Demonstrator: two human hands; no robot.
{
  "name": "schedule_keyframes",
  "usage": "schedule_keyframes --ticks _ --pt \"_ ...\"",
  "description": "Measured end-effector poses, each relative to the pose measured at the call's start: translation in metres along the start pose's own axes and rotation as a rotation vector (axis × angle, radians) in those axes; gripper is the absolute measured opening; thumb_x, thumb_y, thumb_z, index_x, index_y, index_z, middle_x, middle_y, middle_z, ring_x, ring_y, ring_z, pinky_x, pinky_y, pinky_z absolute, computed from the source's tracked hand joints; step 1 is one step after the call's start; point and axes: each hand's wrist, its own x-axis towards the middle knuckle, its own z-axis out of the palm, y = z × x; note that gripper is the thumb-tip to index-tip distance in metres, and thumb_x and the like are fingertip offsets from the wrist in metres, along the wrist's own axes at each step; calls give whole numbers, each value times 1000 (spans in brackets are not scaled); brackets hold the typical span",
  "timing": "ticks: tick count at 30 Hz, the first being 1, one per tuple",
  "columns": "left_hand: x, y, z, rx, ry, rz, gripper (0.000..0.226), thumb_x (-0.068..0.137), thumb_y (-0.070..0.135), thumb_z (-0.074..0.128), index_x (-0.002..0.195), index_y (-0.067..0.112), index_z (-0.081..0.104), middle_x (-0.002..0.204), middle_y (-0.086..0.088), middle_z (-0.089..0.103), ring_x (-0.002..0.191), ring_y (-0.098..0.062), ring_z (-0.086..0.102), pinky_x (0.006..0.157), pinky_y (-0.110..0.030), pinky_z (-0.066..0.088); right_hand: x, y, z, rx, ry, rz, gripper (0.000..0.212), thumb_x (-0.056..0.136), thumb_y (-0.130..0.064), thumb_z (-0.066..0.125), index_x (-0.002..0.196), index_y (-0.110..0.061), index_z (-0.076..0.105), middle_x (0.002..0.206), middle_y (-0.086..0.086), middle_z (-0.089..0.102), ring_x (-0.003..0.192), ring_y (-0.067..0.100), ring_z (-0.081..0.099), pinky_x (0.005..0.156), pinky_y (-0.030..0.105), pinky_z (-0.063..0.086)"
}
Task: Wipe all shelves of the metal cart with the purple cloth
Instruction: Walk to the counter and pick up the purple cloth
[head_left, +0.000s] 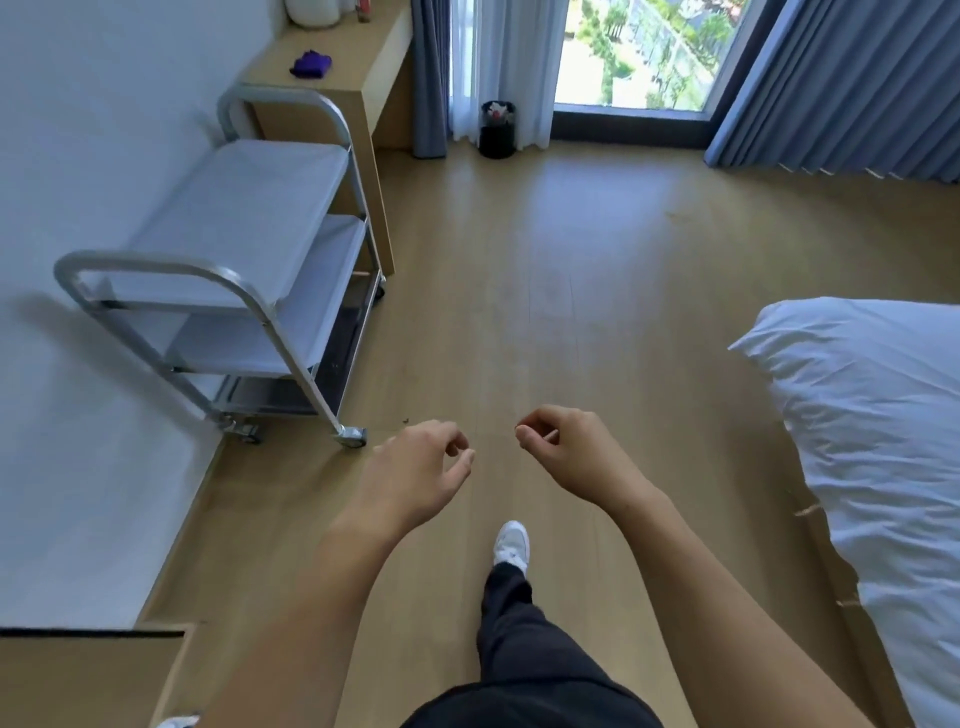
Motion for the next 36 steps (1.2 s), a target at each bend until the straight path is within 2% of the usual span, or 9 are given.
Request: schedule_keyframes --ticks 4,8,13,15,18,24,27,32,36 --pt "91 1 -23 12 10 -9 20 93 42 52 100 28 64 100 13 65 91 -10 63 81 -38 53 97 0 -23 28 -10 -14 18 93 -32 59 97 -21 71 88 -10 71 80 7 66 80 34 56" --pt "174 -1 -52 -2 35 -18 18 94 42 52 100 28 63 98 14 65 90 -8 63 81 -37 55 186 -13 -54 31 -18 -46 20 94 -35 57 101 -22 71 90 -12 71 82 4 65 81 34 57" --pt "251 -12 -68 -22 32 -17 18 94 41 52 99 28 63 96 14 66 88 -8 63 79 -36 55 263 -26 -77 -25 -53 -47 21 95 -36 55 102 -23 70 92 -11 70 84 6 65 80 37 57" --pt "283 -21 -70 49 23 -17 20 94 42 49 101 28 62 99 12 65 88 -9 63 78 -34 54 294 -31 -83 -97 -79 -51 21 94 -38 54 102 -26 69 94 -12 70 85 8 65 80 37 57" --pt "341 -41 -78 161 40 -10 25 94 44 46 105 27 61 100 10 64 87 -13 62 75 -33 52 355 -44 -91 -200 -78 -84 21 95 -37 53 104 -25 67 96 -10 70 86 10 65 79 37 56" --pt "471 -104 -105 191 62 -8 26 94 45 45 104 27 61 99 9 64 85 -13 62 72 -32 51 491 -75 -82 -293 -66 -126 23 96 -37 51 105 -23 67 103 -9 67 96 11 61 82 35 53" --pt "530 -131 -127 208 38 -11 27 94 44 44 104 25 61 100 7 64 88 -15 62 75 -34 52 550 -95 -83 -380 -55 -128 25 97 -38 48 107 -23 66 109 -8 64 100 14 59 82 37 53" --pt "618 -161 -166 199 -7 72 28 94 45 45 105 26 61 99 7 64 87 -15 62 72 -33 50 634 -119 -90 -389 -16 -95 21 96 -38 47 101 -28 65 101 -11 64 92 12 60 74 31 50" --pt "678 -181 -182 167 1 80 28 94 46 45 105 26 61 98 7 64 88 -15 62 74 -35 52 695 -124 -89 -362 -40 -57 21 96 -39 48 103 -28 65 104 -11 63 96 11 59 77 32 51"
